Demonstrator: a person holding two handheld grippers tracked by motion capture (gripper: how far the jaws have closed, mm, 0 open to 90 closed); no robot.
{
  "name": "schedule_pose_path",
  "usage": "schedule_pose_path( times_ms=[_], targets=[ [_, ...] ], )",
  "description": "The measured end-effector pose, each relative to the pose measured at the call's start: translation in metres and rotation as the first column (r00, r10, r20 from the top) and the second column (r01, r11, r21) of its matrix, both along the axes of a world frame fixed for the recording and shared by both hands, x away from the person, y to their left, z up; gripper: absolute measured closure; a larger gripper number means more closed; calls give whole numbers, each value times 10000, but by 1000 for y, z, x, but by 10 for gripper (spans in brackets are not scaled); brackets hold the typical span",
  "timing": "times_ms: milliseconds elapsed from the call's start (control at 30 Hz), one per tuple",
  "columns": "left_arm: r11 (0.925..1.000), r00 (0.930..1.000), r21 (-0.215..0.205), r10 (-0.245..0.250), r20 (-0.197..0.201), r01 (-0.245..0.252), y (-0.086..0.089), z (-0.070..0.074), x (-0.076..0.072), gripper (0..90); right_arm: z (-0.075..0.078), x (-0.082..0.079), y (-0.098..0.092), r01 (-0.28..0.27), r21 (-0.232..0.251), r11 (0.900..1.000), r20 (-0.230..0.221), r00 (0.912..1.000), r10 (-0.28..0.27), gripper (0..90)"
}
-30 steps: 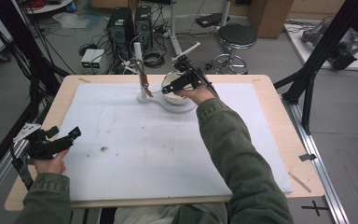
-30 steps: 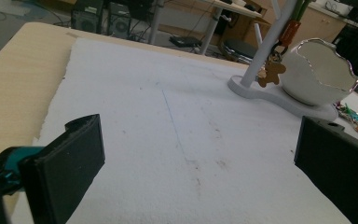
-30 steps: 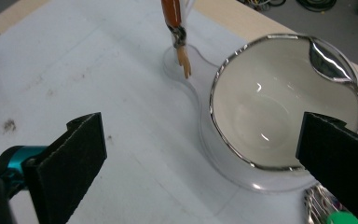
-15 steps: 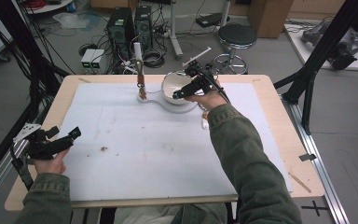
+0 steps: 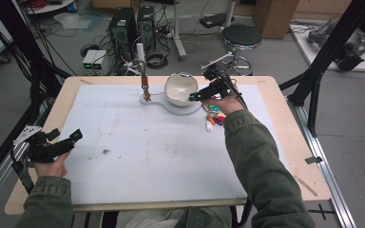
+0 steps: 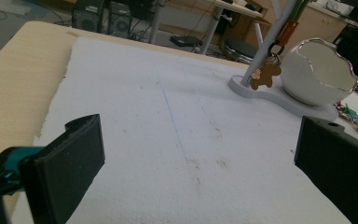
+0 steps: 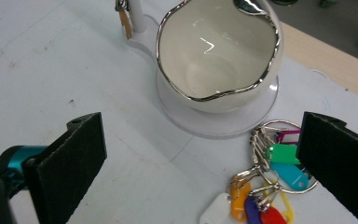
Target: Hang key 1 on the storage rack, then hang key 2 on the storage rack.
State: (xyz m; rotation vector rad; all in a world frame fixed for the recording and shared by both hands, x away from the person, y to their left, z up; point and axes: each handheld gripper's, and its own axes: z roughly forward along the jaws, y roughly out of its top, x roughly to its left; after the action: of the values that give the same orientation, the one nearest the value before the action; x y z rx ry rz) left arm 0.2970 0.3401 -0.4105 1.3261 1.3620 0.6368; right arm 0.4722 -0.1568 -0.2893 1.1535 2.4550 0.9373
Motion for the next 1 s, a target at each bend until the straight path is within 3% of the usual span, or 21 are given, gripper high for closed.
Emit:
schedule_pose_path(
  times_ms=[233, 367, 1000],
  targets=[
    [10000, 10000, 15, -16, -21, 16, 0, 0, 0, 20, -5, 0, -12, 267, 248, 9993, 177, 9995, -271, 9],
    [10000, 10000, 6, -17, -36, 17, 0, 0, 0, 20, -18, 1, -20, 440, 133, 9989, -107, 9990, -438, 8],
    [10000, 10000, 16, -22, -51, 22, 0, -1, 0, 20, -42, 17, -48, 1080, 321, 9936, -109, 9941, -1077, 8]
  ],
)
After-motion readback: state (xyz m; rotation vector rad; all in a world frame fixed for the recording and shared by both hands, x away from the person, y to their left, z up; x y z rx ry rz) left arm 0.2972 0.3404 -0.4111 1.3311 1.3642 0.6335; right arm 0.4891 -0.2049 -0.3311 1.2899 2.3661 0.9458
